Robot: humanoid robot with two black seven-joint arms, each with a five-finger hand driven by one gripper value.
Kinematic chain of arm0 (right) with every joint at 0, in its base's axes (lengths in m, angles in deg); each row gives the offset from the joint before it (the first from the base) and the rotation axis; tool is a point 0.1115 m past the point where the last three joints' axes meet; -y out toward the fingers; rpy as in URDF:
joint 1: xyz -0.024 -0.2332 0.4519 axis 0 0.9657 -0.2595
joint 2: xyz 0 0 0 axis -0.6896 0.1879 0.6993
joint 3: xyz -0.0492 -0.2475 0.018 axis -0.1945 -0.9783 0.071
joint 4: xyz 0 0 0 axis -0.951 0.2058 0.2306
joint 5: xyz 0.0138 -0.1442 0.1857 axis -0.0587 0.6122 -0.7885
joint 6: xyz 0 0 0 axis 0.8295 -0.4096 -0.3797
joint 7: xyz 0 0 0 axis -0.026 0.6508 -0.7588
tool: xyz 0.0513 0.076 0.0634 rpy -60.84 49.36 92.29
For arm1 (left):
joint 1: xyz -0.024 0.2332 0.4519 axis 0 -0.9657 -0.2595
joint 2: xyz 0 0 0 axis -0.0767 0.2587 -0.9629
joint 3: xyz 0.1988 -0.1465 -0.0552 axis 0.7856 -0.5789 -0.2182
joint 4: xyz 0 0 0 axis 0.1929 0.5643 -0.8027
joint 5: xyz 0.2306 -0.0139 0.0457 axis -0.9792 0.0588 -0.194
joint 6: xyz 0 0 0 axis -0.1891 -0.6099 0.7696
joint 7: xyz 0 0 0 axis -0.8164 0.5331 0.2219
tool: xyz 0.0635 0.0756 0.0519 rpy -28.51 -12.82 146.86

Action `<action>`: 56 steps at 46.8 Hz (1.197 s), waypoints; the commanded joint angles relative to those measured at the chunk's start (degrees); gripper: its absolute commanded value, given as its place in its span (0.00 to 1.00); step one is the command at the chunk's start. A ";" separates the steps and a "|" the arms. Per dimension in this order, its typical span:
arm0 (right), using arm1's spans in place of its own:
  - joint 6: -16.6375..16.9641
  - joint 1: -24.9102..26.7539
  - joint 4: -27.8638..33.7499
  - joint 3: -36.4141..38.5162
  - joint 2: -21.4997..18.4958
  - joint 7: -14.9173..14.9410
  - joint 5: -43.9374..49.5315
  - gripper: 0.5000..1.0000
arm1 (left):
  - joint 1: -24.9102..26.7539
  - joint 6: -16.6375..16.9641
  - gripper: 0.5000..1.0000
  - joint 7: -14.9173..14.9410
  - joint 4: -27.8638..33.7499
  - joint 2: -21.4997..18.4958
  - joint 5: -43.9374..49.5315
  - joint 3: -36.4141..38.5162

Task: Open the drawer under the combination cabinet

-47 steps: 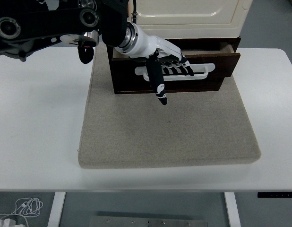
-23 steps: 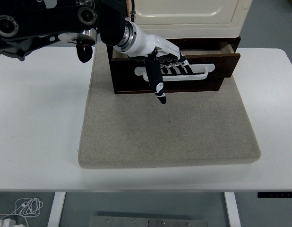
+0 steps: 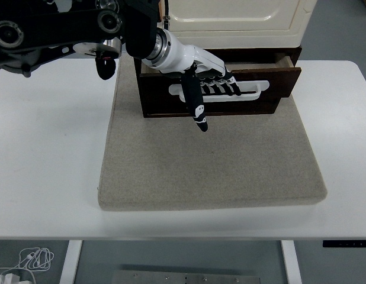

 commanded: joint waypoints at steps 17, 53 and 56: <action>0.00 0.00 0.00 0.00 0.00 0.00 0.00 0.86 | 0.09 -1.67 1.00 -0.08 0.20 -0.08 1.85 -0.16; 0.00 0.00 0.00 0.00 0.00 0.00 0.00 0.86 | 0.61 -4.48 1.00 -0.09 0.37 -0.96 3.17 -0.34; 0.00 0.00 0.00 0.00 0.00 0.00 0.00 0.86 | 0.70 -4.66 1.00 -0.09 0.46 -1.04 3.25 -0.34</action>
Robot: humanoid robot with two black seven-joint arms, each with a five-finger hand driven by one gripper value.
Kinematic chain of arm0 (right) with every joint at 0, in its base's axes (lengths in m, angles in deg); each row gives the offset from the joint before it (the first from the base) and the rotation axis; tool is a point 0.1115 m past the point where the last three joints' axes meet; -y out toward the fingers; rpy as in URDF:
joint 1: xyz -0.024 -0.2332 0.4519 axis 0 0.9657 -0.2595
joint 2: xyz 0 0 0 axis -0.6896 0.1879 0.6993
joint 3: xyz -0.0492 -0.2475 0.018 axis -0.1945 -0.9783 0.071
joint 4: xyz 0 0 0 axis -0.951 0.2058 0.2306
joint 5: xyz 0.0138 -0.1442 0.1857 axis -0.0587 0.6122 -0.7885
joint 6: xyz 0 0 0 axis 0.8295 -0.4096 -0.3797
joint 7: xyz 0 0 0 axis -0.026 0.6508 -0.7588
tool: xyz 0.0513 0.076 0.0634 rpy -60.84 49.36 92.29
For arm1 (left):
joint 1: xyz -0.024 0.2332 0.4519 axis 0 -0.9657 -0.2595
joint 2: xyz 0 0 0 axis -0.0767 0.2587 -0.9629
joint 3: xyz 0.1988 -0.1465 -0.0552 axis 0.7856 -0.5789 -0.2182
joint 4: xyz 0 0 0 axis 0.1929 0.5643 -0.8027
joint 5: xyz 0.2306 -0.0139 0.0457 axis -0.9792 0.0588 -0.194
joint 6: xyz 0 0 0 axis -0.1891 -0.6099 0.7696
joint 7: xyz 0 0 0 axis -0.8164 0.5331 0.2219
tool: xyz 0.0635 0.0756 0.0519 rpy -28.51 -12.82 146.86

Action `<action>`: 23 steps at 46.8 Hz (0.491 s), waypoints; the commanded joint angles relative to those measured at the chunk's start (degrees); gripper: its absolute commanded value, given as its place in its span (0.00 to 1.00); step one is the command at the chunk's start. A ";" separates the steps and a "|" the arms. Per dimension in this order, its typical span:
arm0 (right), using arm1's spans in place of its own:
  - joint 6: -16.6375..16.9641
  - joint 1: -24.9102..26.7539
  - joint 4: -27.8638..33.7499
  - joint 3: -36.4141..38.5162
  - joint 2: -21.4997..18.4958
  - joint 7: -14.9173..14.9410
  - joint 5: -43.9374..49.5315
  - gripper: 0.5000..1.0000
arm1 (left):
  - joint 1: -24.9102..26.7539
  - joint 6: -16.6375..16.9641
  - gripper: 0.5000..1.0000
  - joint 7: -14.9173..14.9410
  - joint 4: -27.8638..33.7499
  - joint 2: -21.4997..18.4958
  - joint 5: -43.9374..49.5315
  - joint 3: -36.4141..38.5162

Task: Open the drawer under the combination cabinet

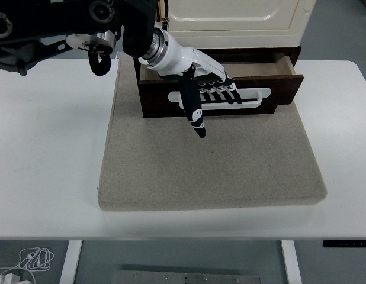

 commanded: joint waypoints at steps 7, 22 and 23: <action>0.00 0.00 -0.01 0.00 0.00 0.00 0.00 0.86 | 0.61 -1.16 1.00 -0.01 0.19 -0.43 1.02 -0.08; 0.00 0.00 -0.01 0.00 0.00 0.00 0.00 0.86 | 1.14 -2.48 1.00 -0.01 0.98 -1.14 1.99 -0.61; 0.00 0.00 -0.01 0.00 0.00 0.00 0.00 0.86 | 1.23 -2.48 1.00 -0.01 0.98 -1.22 1.99 -0.61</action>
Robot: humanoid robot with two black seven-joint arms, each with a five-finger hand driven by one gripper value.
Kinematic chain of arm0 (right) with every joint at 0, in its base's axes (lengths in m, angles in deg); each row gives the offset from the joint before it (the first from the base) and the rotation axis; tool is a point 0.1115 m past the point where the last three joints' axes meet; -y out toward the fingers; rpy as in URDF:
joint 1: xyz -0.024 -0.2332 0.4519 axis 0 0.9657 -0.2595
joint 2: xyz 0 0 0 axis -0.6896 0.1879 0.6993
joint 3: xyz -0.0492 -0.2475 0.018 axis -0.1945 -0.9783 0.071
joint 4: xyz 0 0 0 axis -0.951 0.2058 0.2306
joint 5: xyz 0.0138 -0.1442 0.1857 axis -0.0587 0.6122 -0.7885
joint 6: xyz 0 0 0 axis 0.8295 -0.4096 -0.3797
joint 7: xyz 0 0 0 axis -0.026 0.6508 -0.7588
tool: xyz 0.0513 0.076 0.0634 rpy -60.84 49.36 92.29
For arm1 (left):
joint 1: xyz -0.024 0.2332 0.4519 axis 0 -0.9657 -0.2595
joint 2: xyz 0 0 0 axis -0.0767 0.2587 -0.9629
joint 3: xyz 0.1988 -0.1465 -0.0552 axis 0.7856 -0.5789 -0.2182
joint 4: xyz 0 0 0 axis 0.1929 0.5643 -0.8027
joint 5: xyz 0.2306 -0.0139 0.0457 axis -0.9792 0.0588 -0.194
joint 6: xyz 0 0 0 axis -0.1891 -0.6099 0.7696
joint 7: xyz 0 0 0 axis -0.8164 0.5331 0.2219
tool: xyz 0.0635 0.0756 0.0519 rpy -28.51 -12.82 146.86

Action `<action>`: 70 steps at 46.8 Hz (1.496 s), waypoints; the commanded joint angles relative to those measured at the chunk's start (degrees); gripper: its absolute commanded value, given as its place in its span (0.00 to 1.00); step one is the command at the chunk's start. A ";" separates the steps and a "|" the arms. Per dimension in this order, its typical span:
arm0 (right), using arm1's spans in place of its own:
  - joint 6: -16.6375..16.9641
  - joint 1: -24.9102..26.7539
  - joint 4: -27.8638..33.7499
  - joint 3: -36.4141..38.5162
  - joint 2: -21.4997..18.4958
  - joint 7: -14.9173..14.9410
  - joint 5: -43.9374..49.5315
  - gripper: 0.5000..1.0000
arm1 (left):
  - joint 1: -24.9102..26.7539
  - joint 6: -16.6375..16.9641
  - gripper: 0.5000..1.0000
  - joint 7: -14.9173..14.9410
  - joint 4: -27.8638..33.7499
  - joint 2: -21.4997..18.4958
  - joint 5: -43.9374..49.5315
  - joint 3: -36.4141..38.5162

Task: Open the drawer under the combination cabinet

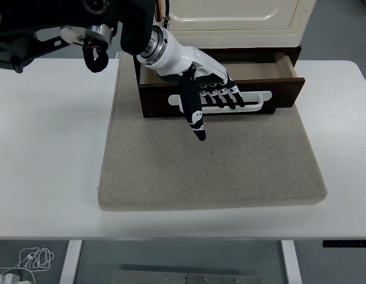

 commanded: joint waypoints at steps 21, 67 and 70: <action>0.00 0.00 0.00 0.00 0.00 0.00 0.00 0.86 | -0.02 -4.72 1.00 -0.87 2.40 -1.74 3.50 -18.35; 0.00 0.00 0.00 0.00 0.00 0.00 0.00 0.86 | -12.59 29.99 1.00 -25.66 -28.78 -7.46 4.02 -66.80; 0.00 0.00 0.00 0.00 0.00 0.00 0.00 0.86 | -12.59 31.57 1.00 -25.92 -33.88 -7.81 5.51 -67.59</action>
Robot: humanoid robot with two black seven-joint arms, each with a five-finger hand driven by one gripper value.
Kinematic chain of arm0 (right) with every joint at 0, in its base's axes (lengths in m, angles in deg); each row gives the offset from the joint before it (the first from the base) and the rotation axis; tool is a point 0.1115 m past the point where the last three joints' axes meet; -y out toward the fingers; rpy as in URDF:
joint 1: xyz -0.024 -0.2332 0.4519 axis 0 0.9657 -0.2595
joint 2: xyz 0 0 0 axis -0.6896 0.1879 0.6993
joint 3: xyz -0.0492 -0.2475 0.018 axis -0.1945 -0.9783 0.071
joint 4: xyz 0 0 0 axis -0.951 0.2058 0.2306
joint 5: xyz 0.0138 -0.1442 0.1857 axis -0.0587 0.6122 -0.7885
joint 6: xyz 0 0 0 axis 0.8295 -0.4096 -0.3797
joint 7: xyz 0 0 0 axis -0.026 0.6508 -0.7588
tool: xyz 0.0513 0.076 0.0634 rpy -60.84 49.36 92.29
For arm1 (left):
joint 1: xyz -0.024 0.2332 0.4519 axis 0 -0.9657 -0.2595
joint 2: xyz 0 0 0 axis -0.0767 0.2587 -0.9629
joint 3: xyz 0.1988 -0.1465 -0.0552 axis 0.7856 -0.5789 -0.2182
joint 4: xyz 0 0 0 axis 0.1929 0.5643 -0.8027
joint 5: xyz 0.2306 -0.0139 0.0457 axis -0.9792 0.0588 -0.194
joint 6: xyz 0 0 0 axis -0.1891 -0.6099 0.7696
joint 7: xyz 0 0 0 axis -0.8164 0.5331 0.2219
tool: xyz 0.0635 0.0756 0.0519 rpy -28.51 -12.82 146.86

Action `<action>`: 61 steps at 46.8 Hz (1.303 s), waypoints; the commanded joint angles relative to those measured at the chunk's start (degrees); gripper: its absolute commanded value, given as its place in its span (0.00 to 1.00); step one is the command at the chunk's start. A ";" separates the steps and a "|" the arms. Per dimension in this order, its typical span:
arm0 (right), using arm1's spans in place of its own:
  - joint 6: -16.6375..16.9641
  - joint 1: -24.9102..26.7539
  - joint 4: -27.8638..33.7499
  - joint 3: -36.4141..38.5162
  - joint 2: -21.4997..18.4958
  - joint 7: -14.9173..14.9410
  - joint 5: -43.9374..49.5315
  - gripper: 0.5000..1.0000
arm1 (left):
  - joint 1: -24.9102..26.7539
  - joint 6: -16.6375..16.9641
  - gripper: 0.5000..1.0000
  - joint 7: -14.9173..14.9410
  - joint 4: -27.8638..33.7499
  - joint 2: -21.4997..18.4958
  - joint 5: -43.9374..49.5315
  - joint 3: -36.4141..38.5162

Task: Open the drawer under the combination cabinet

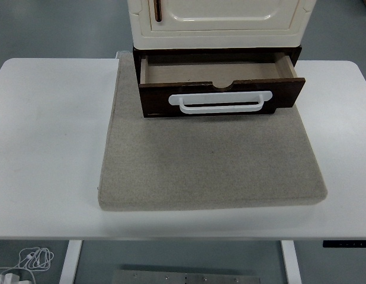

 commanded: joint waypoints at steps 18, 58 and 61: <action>0.35 0.01 0.00 0.00 0.00 0.01 0.09 0.86 | -10.64 1.98 1.00 4.12 -22.81 0.54 16.59 -0.29; 0.44 0.36 -0.09 -0.17 0.00 0.19 0.09 0.86 | -29.99 -13.93 1.00 5.36 -25.96 18.65 18.18 3.93; 0.44 0.36 -0.09 -0.17 0.00 0.19 0.09 0.86 | -30.08 -15.15 1.00 4.13 -27.55 19.62 18.18 3.93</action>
